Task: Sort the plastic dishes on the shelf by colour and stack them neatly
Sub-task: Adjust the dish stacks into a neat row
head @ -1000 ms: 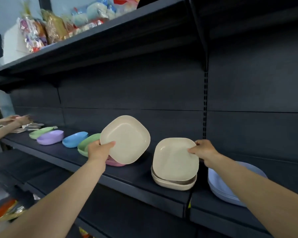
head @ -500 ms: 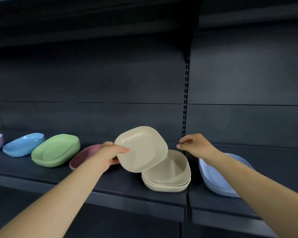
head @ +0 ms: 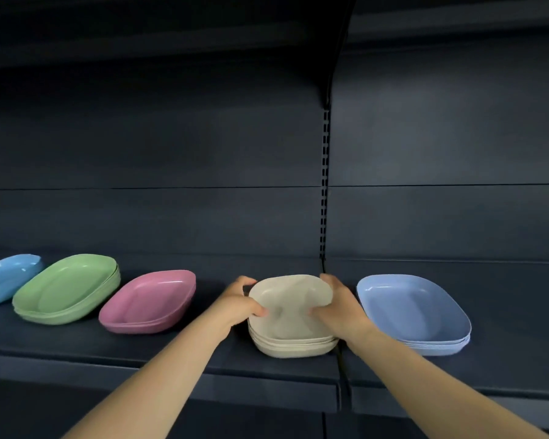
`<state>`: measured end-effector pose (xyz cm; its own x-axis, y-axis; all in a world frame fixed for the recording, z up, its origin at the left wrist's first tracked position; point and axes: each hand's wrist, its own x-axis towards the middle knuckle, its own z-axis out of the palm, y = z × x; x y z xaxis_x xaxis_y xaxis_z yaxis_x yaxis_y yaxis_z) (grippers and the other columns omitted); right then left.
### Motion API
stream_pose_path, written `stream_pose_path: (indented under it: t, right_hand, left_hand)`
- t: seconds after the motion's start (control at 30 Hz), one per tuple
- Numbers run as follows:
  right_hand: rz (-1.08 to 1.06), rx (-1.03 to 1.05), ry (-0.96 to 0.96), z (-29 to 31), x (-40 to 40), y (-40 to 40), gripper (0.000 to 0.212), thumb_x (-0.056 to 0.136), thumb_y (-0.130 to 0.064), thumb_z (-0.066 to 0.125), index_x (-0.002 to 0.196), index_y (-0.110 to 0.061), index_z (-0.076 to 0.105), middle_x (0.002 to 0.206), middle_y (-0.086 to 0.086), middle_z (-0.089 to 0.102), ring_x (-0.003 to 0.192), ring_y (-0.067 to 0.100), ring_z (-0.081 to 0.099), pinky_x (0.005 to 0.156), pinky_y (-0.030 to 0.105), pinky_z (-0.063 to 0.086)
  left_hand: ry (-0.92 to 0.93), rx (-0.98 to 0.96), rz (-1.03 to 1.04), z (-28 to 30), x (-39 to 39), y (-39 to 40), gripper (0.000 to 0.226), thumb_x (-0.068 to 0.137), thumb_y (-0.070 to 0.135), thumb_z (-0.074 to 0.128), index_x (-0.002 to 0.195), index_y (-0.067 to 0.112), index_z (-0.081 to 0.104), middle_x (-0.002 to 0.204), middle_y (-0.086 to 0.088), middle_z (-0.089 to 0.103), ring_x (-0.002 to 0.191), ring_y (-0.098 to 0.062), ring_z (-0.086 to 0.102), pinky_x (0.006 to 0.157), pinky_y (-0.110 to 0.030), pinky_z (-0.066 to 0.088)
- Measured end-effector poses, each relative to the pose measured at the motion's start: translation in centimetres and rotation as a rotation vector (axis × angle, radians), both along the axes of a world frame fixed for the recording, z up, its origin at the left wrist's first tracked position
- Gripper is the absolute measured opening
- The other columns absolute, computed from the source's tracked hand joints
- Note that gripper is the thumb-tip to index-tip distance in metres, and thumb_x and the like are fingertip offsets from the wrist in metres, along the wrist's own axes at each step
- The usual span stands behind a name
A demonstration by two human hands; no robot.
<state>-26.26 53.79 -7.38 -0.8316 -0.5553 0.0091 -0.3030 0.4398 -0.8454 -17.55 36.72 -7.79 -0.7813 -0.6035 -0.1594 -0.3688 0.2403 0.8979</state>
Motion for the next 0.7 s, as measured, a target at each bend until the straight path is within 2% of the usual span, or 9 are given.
stream_pose_path:
  t: [0.03,0.1,0.27,0.37,0.43,0.5,0.57,0.63,0.7]
  right_hand:
    - [0.001,-0.008,-0.029,-0.2,0.1,0.1,0.040,0.087,-0.007,0.054,0.127,-0.010,0.049,0.115,0.011,0.061,0.093,0.019,0.054,0.087,0.034,0.048]
    - [-0.016,-0.050,-0.068,-0.4,0.1,0.2,0.036,0.082,-0.005,0.056,0.117,-0.016,0.056,0.103,0.004,0.064,0.094,0.019,0.059,0.084,0.033,0.051]
    - [-0.029,-0.061,-0.100,-0.5,0.0,0.2,0.033,0.083,0.001,0.056,0.108,-0.021,0.054,0.104,0.003,0.062,0.096,0.020,0.057,0.082,0.031,0.048]
    - [-0.037,-0.056,-0.114,-0.3,0.0,0.3,0.035,0.081,0.000,0.058,0.110,-0.019,0.055,0.103,0.002,0.062,0.096,0.020,0.056,0.082,0.030,0.048]
    - [-0.041,-0.012,-0.093,0.0,-0.1,0.5,0.034,0.081,-0.006,0.061,0.111,-0.018,0.053,0.104,0.001,0.060,0.095,0.019,0.056,0.079,0.028,0.048]
    - [-0.035,0.028,0.007,0.9,-0.5,1.1,0.047,0.082,-0.016,0.065,0.125,-0.016,0.049,0.111,0.000,0.058,0.101,0.018,0.056,0.078,0.022,0.046]
    - [-0.011,0.048,0.150,2.7,-1.0,2.6,0.059,0.084,-0.022,0.068,0.136,-0.013,0.043,0.125,0.002,0.055,0.116,0.019,0.053,0.089,0.022,0.043]
    - [0.023,0.103,0.340,4.8,-1.5,5.3,0.062,0.085,-0.025,0.068,0.139,-0.015,0.040,0.136,0.003,0.049,0.125,0.019,0.048,0.100,0.027,0.040]
    - [0.062,0.224,0.550,6.5,-2.2,8.8,0.061,0.087,-0.028,0.066,0.140,-0.019,0.038,0.139,0.001,0.043,0.126,0.019,0.046,0.101,0.028,0.039]
  left_hand:
    - [0.007,0.033,-0.003,-0.3,0.0,-0.1,0.053,0.070,-0.004,0.072,0.116,0.016,0.057,0.111,-0.004,0.063,0.103,-0.020,0.059,0.081,-0.025,0.045]
    - [0.019,0.061,-0.005,-0.6,0.0,-0.2,0.048,0.070,-0.003,0.071,0.113,0.014,0.061,0.107,-0.004,0.067,0.101,-0.021,0.060,0.080,-0.026,0.046]
    - [0.047,0.056,-0.004,-0.8,-0.1,0.0,0.040,0.073,-0.006,0.069,0.108,0.012,0.062,0.105,-0.006,0.067,0.092,-0.019,0.059,0.069,-0.023,0.044]
    - [0.026,0.017,-0.020,-0.4,-0.2,-0.1,0.042,0.073,-0.005,0.070,0.111,0.012,0.061,0.109,-0.006,0.066,0.093,-0.019,0.059,0.071,-0.024,0.044]
    - [-0.025,-0.087,-0.060,0.3,-0.4,-0.1,0.041,0.073,-0.001,0.072,0.110,0.013,0.060,0.112,-0.006,0.065,0.094,-0.018,0.059,0.076,-0.025,0.046]
    - [-0.075,-0.277,-0.090,1.5,-0.8,0.2,0.045,0.074,0.009,0.074,0.114,0.018,0.056,0.117,-0.003,0.060,0.100,-0.018,0.058,0.081,-0.027,0.048]
    - [-0.076,-0.451,-0.116,3.4,-1.3,1.3,0.054,0.076,0.023,0.074,0.125,0.022,0.050,0.126,0.000,0.051,0.110,-0.016,0.054,0.086,-0.026,0.044]
    - [-0.052,-0.621,-0.177,5.4,-1.9,3.3,0.057,0.080,0.031,0.072,0.130,0.024,0.046,0.131,0.001,0.044,0.118,-0.015,0.048,0.093,-0.026,0.040]
    - [-0.038,-0.765,-0.248,7.1,-2.8,6.0,0.059,0.081,0.037,0.070,0.133,0.024,0.044,0.135,0.002,0.042,0.125,-0.016,0.044,0.100,-0.028,0.038]
